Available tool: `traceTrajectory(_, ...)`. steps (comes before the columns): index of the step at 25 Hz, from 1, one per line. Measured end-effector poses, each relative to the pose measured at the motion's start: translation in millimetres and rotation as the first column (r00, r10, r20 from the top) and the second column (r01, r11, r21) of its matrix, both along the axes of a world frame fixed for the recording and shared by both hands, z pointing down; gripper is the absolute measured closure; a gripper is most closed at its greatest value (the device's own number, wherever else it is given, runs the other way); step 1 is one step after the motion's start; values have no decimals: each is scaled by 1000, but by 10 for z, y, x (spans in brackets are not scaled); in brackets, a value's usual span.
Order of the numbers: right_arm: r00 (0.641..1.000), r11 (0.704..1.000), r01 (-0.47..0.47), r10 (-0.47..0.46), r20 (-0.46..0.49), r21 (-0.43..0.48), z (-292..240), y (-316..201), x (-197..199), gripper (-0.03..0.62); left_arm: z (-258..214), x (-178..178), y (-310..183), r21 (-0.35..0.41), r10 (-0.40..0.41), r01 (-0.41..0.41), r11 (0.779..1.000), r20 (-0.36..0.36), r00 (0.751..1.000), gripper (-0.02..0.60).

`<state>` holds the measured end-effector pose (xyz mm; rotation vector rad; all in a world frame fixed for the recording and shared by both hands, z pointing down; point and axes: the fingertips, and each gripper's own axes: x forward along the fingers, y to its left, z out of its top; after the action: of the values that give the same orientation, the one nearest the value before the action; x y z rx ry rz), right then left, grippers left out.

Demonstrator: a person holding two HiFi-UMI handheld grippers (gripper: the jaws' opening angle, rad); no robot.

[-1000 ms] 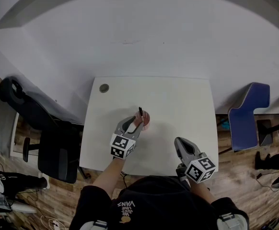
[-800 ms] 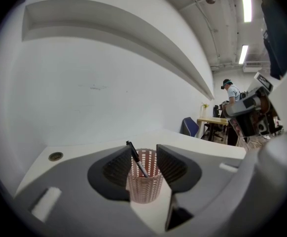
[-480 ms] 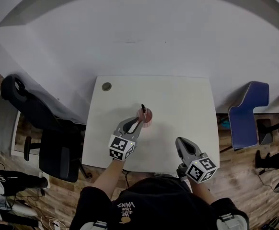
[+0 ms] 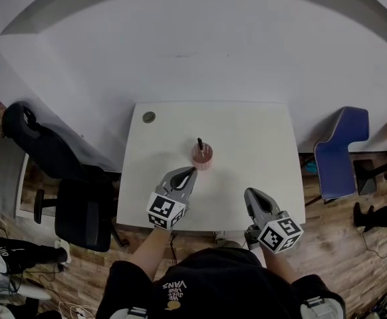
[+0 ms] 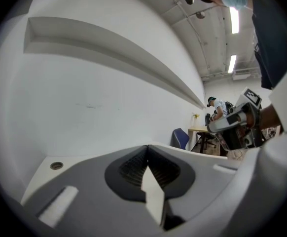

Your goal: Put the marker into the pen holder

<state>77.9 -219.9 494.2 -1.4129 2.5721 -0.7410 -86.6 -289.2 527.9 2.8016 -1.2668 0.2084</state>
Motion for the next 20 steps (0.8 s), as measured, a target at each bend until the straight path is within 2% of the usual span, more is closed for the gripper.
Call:
traceTrajectory(12, 1000, 1000, -5, 4, 7, 21, -104, 287, -130, 592, -128, -185, 561, 14, -19, 20, 1000, -45, 999, 529)
traceTrajectory(20, 1000, 999, 14, -14, 5, 40, -148, 509, -312, 592, -162, -349, 941, -5, -40, 40, 999, -66, 997, 529)
